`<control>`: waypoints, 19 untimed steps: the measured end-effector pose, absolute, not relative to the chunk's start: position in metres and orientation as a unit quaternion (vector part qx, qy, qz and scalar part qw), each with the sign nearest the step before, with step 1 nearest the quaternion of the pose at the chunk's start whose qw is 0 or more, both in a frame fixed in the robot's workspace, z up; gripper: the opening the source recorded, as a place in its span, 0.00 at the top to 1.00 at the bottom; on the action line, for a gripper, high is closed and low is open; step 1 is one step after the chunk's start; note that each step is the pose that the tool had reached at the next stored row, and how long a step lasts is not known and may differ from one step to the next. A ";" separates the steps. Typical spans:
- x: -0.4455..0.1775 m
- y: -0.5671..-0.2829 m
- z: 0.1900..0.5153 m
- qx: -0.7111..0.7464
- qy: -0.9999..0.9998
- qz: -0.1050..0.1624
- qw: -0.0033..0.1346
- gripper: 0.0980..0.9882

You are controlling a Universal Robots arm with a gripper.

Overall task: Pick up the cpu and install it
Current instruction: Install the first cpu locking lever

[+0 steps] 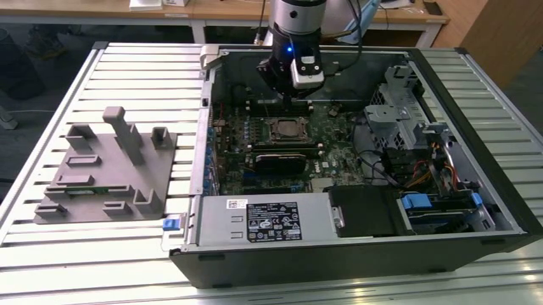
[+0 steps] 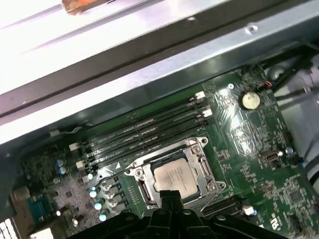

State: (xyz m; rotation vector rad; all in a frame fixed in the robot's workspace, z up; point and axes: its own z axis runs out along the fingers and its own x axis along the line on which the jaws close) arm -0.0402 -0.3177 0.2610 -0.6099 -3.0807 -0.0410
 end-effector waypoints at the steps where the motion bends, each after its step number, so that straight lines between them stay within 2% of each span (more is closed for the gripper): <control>1: -0.040 -0.318 0.261 -0.185 -0.983 -0.013 0.001 0.99; 19: -0.040 -0.318 0.261 -0.038 -0.999 -0.013 0.002 0.99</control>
